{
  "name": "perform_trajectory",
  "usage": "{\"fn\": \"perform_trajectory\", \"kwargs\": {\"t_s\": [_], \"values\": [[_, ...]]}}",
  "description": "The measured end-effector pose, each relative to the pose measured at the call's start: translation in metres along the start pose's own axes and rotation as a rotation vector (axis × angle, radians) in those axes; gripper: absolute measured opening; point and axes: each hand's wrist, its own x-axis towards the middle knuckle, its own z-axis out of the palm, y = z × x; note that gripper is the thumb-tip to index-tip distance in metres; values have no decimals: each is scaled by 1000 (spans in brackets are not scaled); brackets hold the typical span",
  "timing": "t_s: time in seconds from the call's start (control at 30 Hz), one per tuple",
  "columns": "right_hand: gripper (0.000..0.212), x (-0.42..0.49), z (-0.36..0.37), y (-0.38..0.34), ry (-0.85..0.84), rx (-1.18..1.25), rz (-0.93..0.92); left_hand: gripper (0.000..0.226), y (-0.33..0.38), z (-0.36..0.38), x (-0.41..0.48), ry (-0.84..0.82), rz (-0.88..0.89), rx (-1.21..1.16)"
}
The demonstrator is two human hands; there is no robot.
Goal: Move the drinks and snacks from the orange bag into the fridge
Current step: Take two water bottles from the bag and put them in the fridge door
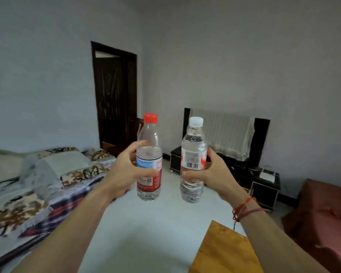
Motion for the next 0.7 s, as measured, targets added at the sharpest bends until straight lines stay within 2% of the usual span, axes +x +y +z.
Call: {"fn": "perform_trajectory", "kwargs": {"t_s": [0.23, 0.43, 0.7], "values": [[65, 23, 124, -20, -283, 67, -44, 77, 7, -110, -71, 256, -77, 64], [72, 38, 228, -46, -565, 148, -131, 78, 27, -180, -140, 550, -126, 149], [68, 32, 343, -79, -965, 287, -270, 78, 58, -212, -233, 943, -138, 301]]}}
